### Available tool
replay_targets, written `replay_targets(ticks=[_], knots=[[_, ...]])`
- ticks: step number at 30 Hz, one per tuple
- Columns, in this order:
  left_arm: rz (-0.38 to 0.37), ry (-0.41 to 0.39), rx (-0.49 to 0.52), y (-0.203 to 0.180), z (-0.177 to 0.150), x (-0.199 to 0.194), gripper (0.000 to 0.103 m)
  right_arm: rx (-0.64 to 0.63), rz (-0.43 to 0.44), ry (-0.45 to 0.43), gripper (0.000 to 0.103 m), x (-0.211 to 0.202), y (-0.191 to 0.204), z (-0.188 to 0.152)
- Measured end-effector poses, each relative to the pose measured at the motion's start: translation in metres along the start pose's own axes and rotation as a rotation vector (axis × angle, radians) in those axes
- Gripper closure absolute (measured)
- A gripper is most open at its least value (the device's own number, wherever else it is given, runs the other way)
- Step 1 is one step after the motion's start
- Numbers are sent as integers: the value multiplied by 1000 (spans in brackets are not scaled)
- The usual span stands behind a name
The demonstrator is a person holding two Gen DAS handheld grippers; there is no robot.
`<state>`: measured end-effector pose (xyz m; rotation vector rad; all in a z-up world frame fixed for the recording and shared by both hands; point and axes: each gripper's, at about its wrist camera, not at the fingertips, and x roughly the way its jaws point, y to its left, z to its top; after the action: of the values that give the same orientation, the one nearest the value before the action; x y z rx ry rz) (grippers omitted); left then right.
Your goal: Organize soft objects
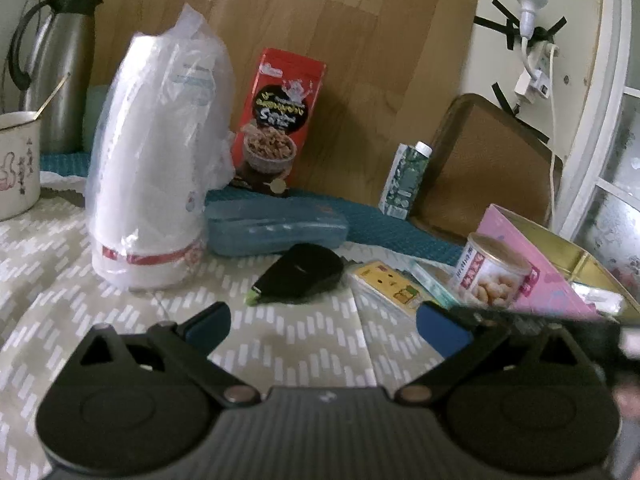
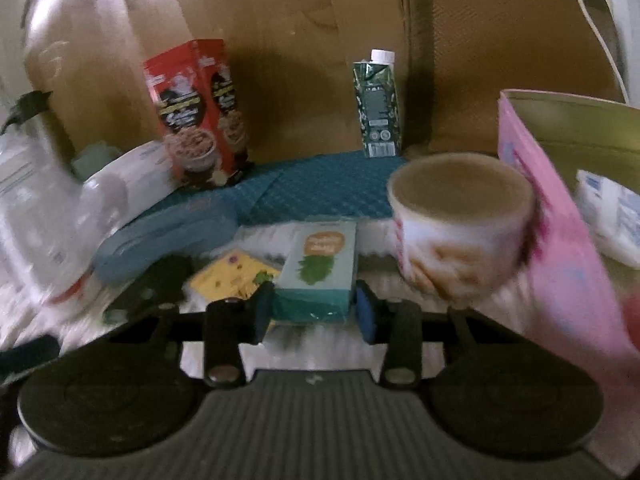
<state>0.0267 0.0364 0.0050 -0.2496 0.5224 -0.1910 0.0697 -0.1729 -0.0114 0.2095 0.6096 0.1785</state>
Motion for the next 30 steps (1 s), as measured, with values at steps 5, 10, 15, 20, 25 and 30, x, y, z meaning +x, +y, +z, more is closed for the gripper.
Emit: replay_targets(ticks=[5, 10, 15, 20, 25, 30], knots=[[-57, 76, -1, 1, 0, 7, 1, -85, 83, 16, 58, -51, -12, -35], [-80, 111, 7, -1, -1, 9, 1, -182, 188, 30, 58, -105, -25, -74], [-110, 118, 51, -11, -2, 10, 5, -176, 110, -35, 49, -138, -44, -99], [-234, 184, 17, -29, -6, 10, 19, -159, -89, -115, 45, -144, -57, -98], [-371, 267, 88, -75, -18, 9, 19, -181, 8, -149, 45, -145, -47, -99], [-375, 306, 165, -108, -31, 16, 10, -197, -22, -118, 41, -123, -40, -100]])
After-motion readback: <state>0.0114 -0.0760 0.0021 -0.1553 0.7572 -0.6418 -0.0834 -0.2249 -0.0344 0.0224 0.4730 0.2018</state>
